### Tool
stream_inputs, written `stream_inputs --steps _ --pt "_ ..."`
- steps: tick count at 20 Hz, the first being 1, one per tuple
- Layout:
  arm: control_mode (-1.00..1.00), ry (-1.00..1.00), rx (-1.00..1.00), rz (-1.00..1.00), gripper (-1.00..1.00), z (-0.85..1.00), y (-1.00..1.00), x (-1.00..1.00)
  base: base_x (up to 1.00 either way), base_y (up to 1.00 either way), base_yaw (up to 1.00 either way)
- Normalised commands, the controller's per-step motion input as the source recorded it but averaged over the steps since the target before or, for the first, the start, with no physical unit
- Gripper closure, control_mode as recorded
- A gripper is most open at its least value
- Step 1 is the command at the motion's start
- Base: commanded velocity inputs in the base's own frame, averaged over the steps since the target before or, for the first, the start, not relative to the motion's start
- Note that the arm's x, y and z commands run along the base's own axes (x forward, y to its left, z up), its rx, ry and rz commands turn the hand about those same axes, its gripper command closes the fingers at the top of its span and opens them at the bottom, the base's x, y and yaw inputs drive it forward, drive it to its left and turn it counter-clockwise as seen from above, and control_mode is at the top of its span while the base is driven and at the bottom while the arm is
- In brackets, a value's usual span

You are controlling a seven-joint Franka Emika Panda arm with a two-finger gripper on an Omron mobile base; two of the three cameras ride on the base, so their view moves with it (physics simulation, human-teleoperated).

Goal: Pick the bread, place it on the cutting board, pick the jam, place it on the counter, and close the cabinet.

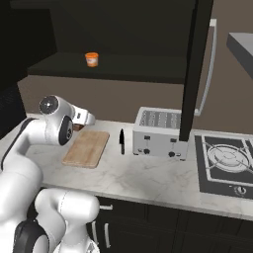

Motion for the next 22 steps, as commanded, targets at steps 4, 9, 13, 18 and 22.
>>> stream_inputs --steps 4,9,13,18,22 --pt "-1.00 0.00 0.00 0.00 1.00 -0.32 0.00 0.10 0.00 0.00 0.00" --pt "-1.00 0.00 0.00 0.00 1.00 -0.25 0.02 0.08 0.00 0.00 0.00" --pt "-1.00 0.00 0.00 0.00 1.00 -0.24 0.07 0.09 0.00 0.00 0.00" --pt "-1.00 0.00 0.00 0.01 1.00 -0.27 0.04 0.04 0.00 0.00 0.00" --pt "-1.00 0.01 0.00 0.01 1.00 -0.25 0.03 0.03 0.00 0.00 0.00"
